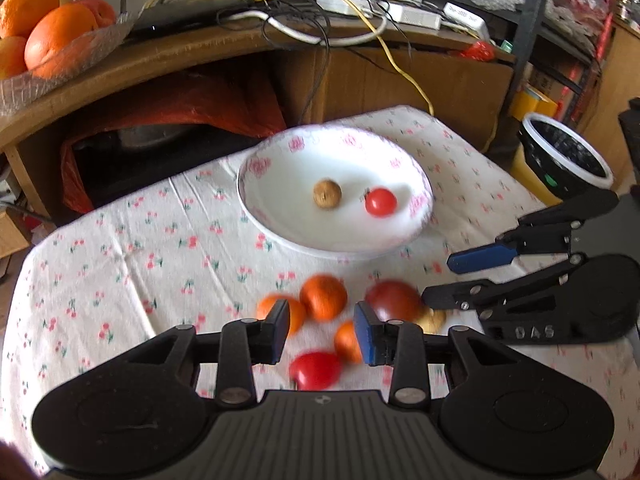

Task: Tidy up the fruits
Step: 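Move both open tools back from the bowl to the fruit cluster, then grasp a small yellow-brown fruit with the right tool while the left tool grasps the red tomato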

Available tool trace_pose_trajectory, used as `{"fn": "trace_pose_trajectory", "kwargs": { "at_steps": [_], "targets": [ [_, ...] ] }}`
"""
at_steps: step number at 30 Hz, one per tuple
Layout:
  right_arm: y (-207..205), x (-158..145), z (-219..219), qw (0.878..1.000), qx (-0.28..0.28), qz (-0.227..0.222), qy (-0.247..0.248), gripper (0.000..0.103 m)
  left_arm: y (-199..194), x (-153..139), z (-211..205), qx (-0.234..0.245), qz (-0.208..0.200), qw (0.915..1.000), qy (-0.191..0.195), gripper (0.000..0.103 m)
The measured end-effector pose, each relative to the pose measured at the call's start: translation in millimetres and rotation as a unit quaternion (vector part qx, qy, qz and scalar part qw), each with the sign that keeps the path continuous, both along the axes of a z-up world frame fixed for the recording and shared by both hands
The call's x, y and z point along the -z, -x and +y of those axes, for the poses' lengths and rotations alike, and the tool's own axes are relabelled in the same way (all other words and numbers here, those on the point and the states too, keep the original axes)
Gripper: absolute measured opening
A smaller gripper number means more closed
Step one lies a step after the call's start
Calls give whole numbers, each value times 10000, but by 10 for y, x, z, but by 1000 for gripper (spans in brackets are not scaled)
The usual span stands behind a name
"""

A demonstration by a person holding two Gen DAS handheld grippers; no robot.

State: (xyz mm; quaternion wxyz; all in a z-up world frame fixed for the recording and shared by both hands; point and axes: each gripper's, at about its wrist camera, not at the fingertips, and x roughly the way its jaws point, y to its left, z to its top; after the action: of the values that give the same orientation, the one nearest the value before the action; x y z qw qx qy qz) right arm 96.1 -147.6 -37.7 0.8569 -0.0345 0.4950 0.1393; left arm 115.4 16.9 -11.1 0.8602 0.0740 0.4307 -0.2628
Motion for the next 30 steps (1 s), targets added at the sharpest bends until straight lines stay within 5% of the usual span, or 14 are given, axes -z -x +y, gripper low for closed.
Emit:
{"fn": "trace_pose_trajectory", "kwargs": {
  "at_steps": [9,30],
  "targets": [
    [104,22,46,9994,-337,69,-1,37,150,163,23,407,87,9987,-310,45],
    [53,138,156,9979,-603,228,72,37,57,370,-85,484,101,9971,-585,45]
  ]
}}
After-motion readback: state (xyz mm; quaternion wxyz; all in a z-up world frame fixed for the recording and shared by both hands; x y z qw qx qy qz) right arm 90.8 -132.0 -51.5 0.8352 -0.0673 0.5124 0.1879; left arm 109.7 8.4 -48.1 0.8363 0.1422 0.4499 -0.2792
